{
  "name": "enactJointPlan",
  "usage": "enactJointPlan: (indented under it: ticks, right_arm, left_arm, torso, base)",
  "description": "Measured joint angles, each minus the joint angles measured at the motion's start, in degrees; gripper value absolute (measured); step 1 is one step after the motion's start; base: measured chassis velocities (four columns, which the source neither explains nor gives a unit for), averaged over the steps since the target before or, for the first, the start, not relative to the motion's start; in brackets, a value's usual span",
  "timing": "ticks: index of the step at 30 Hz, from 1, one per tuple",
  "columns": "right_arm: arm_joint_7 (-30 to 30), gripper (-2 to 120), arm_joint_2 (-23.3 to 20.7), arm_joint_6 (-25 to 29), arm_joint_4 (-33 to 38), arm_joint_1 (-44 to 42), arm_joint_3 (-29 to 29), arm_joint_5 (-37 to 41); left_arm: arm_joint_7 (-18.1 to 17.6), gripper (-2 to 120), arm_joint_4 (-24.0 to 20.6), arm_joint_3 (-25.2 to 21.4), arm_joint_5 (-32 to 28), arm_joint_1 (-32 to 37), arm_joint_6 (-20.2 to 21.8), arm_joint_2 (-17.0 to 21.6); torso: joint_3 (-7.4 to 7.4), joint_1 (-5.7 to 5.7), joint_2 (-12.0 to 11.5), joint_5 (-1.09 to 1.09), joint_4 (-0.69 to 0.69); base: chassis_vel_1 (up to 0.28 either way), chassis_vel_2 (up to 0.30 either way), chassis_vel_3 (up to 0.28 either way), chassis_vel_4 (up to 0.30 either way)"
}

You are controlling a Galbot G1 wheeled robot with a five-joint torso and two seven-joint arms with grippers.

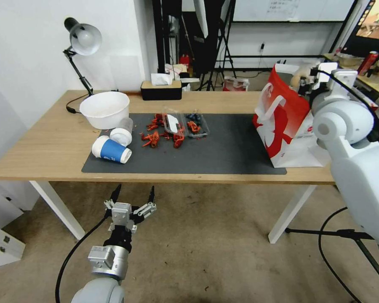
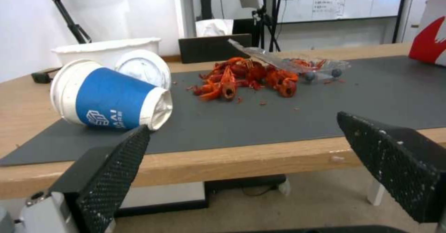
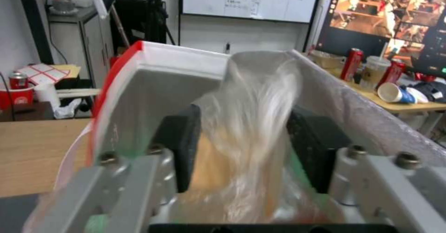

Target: Pick up the trash from the table and place it into the takeout bag.

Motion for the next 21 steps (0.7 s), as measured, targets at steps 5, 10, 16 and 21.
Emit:
enactJointPlan:
  ticks: [5,10,16,21]
  right_arm:
    - [0.0,63,-0.6,0.0,0.6,-0.8,1.4,0.6]
    - [-0.2,84,-1.3,0.8,1.8,-1.0,2.6,1.5]
    - [-0.8,99,-1.9,1.4,2.9,-1.4,2.8,0.4]
    - [-1.8,100,-2.2,4.2,3.5,-1.6,2.9,0.1]
  left_arm:
    - [0.0,100,-0.2,0.2,0.2,0.1,0.0,0.0]
    - [0.1,100,-0.4,0.4,0.4,0.4,-0.1,0.0]
    - [0.1,100,-0.6,0.4,0.5,0.6,-0.3,0.0]
    - [0.1,100,-0.8,0.5,0.5,0.8,-0.4,0.0]
  torso:
    - [0.00,0.00,0.0,0.00,0.00]
    - [0.00,0.00,0.0,0.00,0.01]
    - [0.00,0.00,0.0,-0.01,0.00]
    - [0.00,0.00,0.0,-0.01,0.00]
  base:
    - [0.000,0.000,0.000,0.000]
    - [0.000,0.000,0.000,0.000]
    - [0.000,0.000,0.000,0.000]
    - [0.000,0.000,0.000,0.000]
